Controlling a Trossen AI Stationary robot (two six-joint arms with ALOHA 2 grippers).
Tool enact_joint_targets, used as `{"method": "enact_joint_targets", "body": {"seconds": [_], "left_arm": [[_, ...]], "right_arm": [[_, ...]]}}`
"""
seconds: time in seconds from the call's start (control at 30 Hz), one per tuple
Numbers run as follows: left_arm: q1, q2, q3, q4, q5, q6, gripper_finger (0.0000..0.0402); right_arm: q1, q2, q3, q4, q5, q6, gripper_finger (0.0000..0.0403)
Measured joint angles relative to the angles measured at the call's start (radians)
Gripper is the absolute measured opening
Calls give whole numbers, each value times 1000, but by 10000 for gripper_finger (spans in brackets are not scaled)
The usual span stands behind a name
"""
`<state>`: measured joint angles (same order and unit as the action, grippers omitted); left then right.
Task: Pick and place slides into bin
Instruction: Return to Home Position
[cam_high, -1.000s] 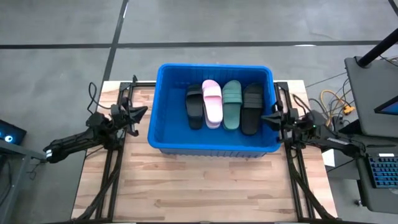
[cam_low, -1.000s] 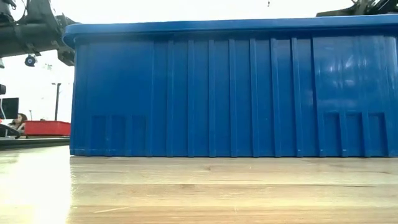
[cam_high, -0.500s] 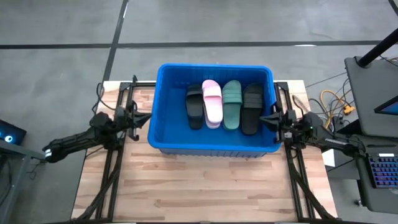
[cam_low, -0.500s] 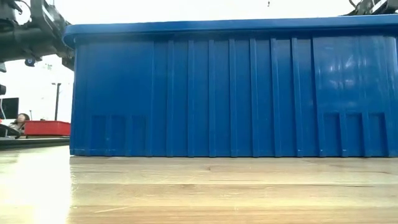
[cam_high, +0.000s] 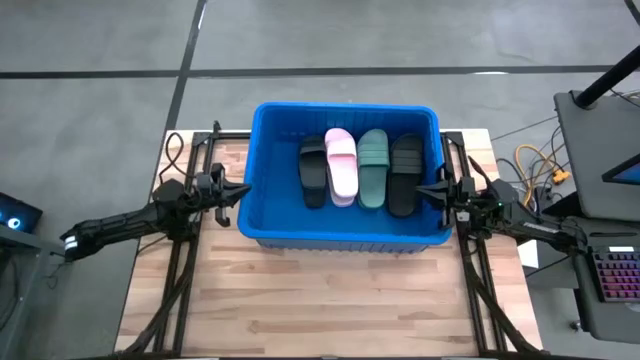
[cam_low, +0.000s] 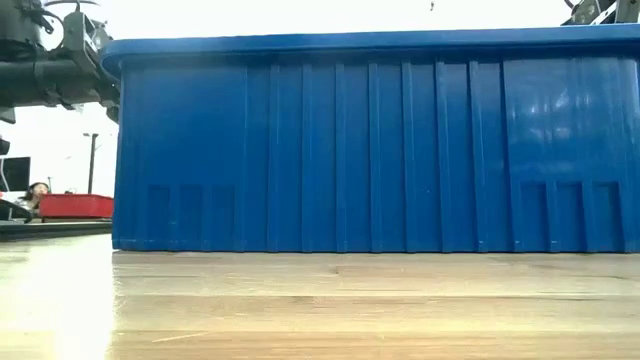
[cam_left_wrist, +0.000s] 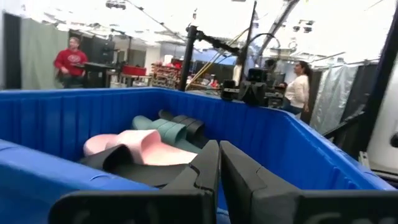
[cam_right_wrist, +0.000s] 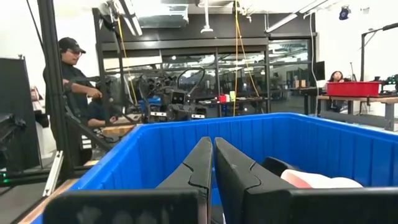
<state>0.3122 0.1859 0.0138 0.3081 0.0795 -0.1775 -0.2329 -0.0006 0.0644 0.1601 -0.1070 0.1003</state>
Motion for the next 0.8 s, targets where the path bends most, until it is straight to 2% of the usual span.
{"method": "enact_joint_targets", "body": {"seconds": [0.1,0.8], "left_arm": [[-1,-1,-5,54,15,1,0],[0,47,-7,56,15,-25,0]], "right_arm": [[0,0,0,5,0,3,8],[1,4,11,-6,3,-71,8]]}}
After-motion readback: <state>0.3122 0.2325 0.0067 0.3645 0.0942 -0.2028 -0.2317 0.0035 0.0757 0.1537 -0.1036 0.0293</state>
